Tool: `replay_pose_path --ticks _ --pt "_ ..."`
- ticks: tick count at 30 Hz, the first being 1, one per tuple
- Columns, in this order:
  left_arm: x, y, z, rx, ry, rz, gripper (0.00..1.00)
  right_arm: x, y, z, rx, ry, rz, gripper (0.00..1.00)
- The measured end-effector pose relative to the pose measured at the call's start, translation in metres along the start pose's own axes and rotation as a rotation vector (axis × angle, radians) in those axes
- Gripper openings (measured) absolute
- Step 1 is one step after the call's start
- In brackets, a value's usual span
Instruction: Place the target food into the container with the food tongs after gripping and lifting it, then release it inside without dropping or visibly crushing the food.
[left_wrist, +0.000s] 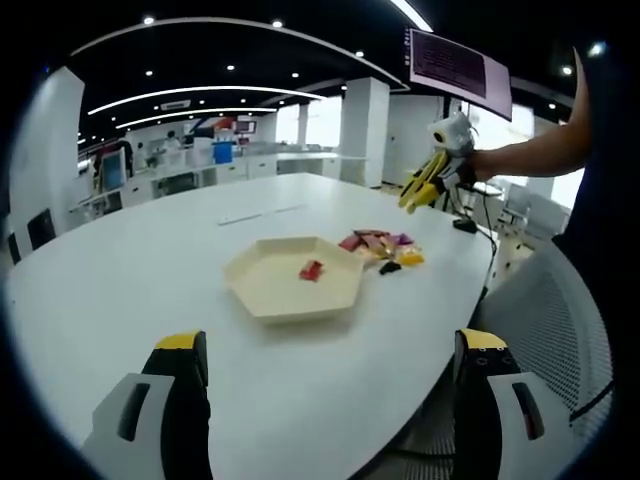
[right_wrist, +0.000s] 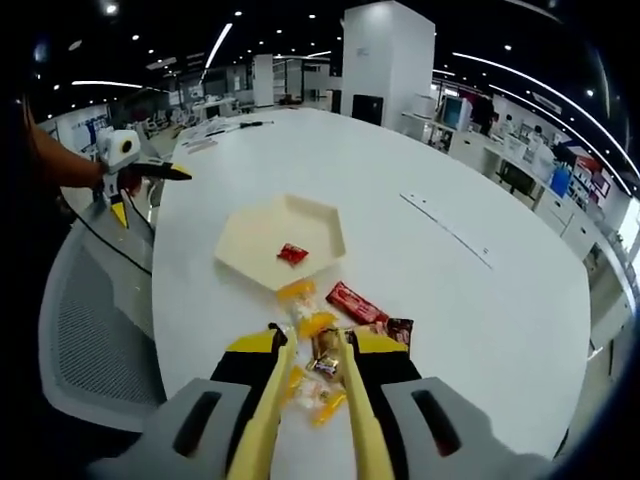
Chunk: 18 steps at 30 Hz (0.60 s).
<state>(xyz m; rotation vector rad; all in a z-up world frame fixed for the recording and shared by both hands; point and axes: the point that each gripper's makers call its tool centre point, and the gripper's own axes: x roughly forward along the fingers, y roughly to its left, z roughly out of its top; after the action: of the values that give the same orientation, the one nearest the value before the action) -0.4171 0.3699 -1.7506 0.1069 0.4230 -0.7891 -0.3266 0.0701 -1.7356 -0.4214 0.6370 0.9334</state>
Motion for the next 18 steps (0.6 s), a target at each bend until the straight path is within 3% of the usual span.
replay_pose_path --ticks 18 --pt "-0.001 0.003 0.002 -0.011 -0.011 0.01 0.98 0.033 -0.008 -0.03 -0.009 0.083 0.049 0.26"
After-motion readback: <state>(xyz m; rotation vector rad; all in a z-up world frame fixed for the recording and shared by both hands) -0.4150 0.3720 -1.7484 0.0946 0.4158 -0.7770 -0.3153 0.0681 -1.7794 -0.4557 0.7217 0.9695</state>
